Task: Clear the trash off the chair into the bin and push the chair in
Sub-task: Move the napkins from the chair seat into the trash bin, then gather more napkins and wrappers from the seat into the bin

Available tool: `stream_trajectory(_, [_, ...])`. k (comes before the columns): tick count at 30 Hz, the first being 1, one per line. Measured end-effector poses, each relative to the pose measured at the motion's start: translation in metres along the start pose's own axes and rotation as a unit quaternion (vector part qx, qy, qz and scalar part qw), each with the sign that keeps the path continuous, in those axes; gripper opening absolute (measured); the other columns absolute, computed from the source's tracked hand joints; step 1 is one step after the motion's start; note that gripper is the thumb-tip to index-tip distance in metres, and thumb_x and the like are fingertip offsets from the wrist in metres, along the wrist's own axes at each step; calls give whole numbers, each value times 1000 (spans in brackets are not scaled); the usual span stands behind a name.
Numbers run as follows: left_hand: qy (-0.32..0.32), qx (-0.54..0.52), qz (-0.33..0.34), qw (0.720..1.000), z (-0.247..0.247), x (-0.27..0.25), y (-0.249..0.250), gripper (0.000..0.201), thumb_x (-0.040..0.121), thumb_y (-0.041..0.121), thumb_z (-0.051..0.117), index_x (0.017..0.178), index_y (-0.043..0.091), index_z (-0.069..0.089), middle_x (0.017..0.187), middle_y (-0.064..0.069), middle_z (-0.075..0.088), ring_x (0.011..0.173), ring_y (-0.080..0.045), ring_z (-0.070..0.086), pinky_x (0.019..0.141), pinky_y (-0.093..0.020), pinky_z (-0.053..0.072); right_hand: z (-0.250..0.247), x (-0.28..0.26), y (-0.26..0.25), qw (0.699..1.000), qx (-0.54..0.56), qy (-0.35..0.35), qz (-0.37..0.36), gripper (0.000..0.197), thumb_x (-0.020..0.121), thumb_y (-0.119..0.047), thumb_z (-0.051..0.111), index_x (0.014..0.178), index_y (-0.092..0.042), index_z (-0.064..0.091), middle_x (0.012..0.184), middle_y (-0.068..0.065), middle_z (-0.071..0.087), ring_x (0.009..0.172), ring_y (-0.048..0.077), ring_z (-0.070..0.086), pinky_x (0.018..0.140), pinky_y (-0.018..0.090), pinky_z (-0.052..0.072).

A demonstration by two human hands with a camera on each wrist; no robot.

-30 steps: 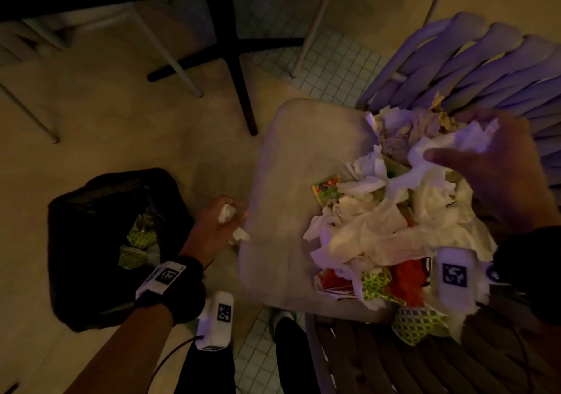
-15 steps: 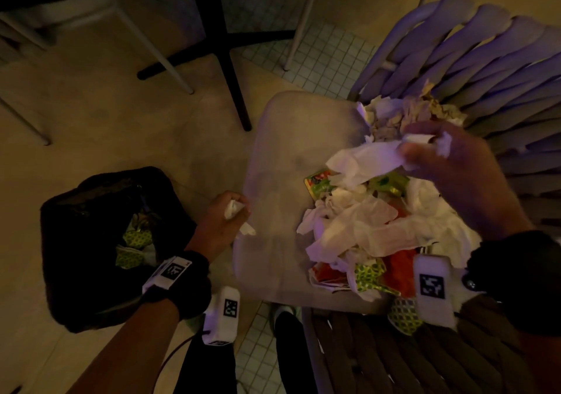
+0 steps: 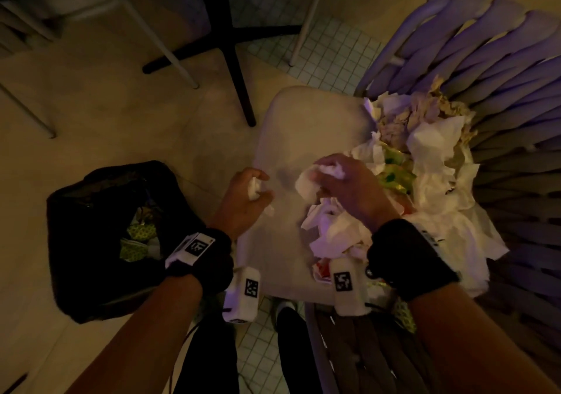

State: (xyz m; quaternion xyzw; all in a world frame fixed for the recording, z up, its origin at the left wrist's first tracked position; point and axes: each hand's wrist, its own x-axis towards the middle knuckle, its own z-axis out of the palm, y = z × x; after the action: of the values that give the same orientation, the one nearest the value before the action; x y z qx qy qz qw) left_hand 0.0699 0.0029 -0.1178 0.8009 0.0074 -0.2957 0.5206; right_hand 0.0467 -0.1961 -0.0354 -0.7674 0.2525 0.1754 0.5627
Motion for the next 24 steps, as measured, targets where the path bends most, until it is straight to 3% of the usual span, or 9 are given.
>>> stream_trajectory(3, [-5,45,4,999,-8,1,-9,33,86,3,59,110,19,43,120,-13,42,102,-22,49,88,-34,44,27,5,6,998,-58,8,5,30,76,-13,75,61,-19,49,64,8,57,48,3,53,46,16,47])
stream_trajectory(7, [2,51,-37,998,-37,-10,-28,15,92,-6,44,103,3,47,100,-11,48,85,-21,51,67,-16,46,70,10,6,997,1,-43,61,21,85,4,51,74,-14,51,77,16,61,48,27,61,39,25,46])
stream_trajectory(11, [45,-16,-149,988,-85,-36,-70,14,99,3,37,92,11,47,82,-4,50,62,-21,51,44,-21,44,137,13,-1,990,-83,-113,28,14,90,-25,59,83,-13,57,79,9,61,55,14,54,44,11,36])
stream_trajectory(14, [63,28,-192,979,-131,-59,-123,19,101,9,36,115,3,47,103,-13,55,93,-35,54,77,-44,49,202,9,-2,966,-101,-221,86,45,89,-50,53,109,-9,55,108,8,59,98,21,57,75,23,42])
stream_trajectory(16, [90,68,-232,966,-164,-77,-163,30,100,21,41,125,4,44,121,-13,53,115,-33,52,96,-49,43,253,7,7,946,-104,-284,121,46,90,-35,53,117,1,49,107,14,56,99,28,56,75,33,41])
stream_trajectory(18, [111,47,-240,963,-193,-94,-203,31,97,28,48,120,7,44,120,-14,52,114,-36,52,93,-48,44,308,10,23,921,-142,-333,143,32,87,-23,51,112,-2,46,102,11,51,94,30,54,74,41,47])
stream_trajectory(20, [116,30,-270,955,-217,-104,-240,43,95,36,51,122,5,41,123,-19,45,115,-40,49,88,-50,43,356,15,37,899,-168,-368,165,47,89,-22,51,131,-14,31,129,14,43,112,36,51,88,43,51])
stream_trajectory(22, [112,10,-319,941,-239,-109,-275,64,88,51,57,139,22,31,144,-19,28,123,-44,42,90,-55,46,394,18,44,901,-136,-372,175,71,90,-23,57,145,-17,12,144,17,35,121,39,49,89,37,49])
stream_trajectory(24, [125,2,-302,945,-255,-111,-299,86,72,71,62,140,59,11,158,-5,13,136,-34,34,98,-54,42,423,18,47,915,-66,-351,186,87,87,-28,64,149,-20,3,152,11,27,131,36,41,89,35,43])
